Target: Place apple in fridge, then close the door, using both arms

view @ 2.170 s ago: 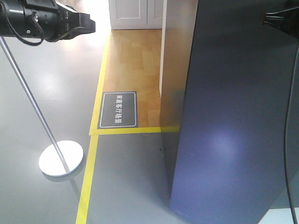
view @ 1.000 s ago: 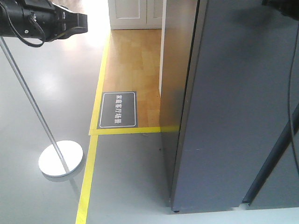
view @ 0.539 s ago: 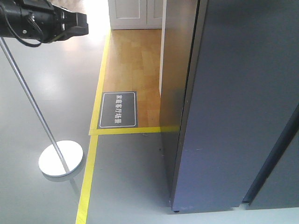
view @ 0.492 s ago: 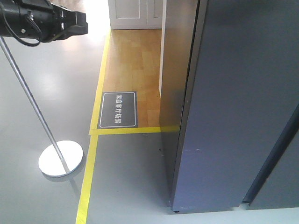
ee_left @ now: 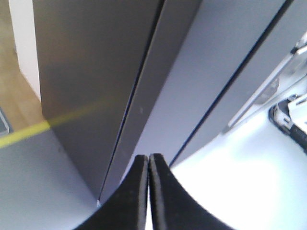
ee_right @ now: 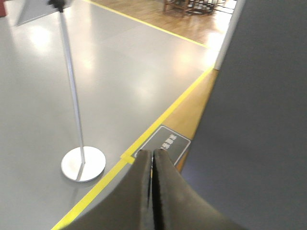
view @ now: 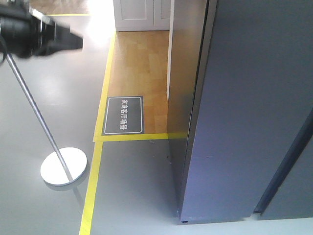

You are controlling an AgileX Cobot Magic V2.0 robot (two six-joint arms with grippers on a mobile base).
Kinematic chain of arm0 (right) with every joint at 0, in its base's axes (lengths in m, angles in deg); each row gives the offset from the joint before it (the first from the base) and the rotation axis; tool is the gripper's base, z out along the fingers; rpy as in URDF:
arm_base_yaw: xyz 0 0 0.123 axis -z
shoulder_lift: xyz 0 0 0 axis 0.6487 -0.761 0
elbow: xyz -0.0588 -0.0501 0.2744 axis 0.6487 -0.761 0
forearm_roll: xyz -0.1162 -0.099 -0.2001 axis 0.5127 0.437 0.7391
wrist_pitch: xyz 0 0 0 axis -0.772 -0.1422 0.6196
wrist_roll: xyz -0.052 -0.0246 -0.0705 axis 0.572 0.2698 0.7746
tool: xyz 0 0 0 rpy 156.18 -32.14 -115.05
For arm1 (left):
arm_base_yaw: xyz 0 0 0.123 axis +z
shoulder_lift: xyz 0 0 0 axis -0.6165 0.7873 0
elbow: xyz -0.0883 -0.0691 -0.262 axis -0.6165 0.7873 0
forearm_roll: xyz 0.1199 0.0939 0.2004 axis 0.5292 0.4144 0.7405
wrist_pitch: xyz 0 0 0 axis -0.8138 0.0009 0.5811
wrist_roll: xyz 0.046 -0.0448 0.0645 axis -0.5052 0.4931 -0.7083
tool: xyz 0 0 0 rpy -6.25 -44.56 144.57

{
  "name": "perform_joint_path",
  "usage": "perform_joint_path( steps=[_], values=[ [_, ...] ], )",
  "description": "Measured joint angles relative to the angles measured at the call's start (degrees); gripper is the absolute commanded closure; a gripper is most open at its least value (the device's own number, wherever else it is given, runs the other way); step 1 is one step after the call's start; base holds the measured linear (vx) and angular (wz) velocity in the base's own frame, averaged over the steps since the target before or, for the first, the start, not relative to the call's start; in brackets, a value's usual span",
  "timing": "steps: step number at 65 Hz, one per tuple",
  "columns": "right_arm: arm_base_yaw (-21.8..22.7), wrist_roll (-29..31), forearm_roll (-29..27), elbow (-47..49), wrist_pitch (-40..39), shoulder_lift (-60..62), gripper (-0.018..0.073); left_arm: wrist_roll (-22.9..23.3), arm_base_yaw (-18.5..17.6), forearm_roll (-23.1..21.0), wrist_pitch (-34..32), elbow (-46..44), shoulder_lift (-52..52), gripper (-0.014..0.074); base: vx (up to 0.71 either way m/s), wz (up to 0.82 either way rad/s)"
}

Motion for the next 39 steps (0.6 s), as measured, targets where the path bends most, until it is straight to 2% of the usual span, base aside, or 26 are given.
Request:
perform_joint_path(
  steps=[7,15,29,39],
  values=[
    [0.0,1.0,-1.0,-2.8,0.4,3.7,0.0555,-2.0,0.0,-1.8,-3.0,9.9,-4.7,0.0603,0.00,0.00],
    [0.0,4.0,-4.6,-13.7,-3.1,10.1,0.0555,-5.7,0.0,-5.5,-7.5,22.2,-11.5,0.0602,0.00,0.00],
    [0.0,12.1,-9.9,-42.8,-11.6,25.3,0.0555,-12.4,0.0,-11.2,-15.6,41.2,-24.7,0.0603,0.00,0.00],
    [0.0,13.2,-10.8,-61.6,-15.4,37.8,0.0555,-13.2,0.0,-11.8,-19.9,50.1,-32.9,0.0603,0.00,0.00]
  ],
)
